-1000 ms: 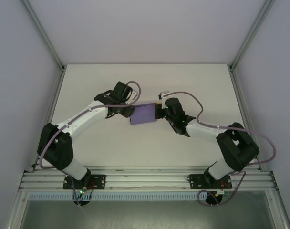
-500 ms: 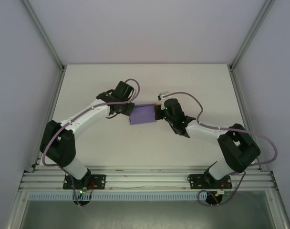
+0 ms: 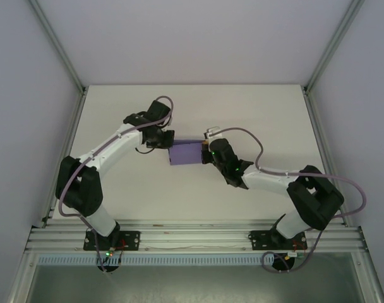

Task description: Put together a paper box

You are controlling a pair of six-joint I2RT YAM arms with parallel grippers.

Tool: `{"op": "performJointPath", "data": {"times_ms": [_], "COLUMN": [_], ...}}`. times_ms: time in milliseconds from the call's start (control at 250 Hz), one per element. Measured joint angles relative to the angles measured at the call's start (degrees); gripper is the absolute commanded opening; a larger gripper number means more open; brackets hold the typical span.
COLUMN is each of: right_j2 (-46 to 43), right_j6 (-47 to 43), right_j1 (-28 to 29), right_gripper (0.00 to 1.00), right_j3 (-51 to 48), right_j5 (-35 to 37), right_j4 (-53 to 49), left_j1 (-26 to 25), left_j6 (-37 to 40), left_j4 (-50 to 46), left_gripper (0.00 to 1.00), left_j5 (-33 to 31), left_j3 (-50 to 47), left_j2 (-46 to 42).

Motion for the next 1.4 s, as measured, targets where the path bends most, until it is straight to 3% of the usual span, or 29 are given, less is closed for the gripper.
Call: {"op": "performJointPath", "data": {"times_ms": [224, 472, 696, 1055, 1203, 1263, 1399], "right_j2": [-0.63, -1.42, -0.94, 2.25, 1.20, -0.02, -2.45], "right_j6": [-0.04, -0.85, -2.34, -1.40, -0.63, 0.48, 2.69], "right_j1": [0.63, 0.87, 1.11, 1.11, 1.11, 1.01, 0.87], "right_gripper": [0.00, 0.00, 0.00, 0.00, 0.20, 0.34, 0.38], "right_j3": [-1.11, -3.39, -7.72, -12.50, -12.04, -10.93, -6.05], "right_j5": [1.14, 2.21, 2.19, 2.62, 2.54, 3.06, 3.87], "right_j4": [0.76, 3.17, 11.34, 23.74, 21.57, 17.33, 5.03], "left_j1": [0.50, -3.13, -5.14, -5.64, -5.81, -5.97, -6.16], "left_j6": [-3.67, -3.82, -4.94, -5.31, -5.29, -5.29, -5.29], "left_j4": [0.39, 7.34, 18.23, 25.73, 26.62, 26.99, 28.35], "left_gripper": [0.00, 0.00, 0.00, 0.00, 0.00, 0.00, 0.00], "left_j5": [2.19, -3.69, -7.28, -8.92, -8.94, -9.22, -9.33], "left_j3": [0.26, -6.56, -15.61, -19.08, -19.41, -19.45, -19.43], "left_j2": [0.81, -1.49, -5.35, -5.68, -5.68, -5.70, -5.75]}}
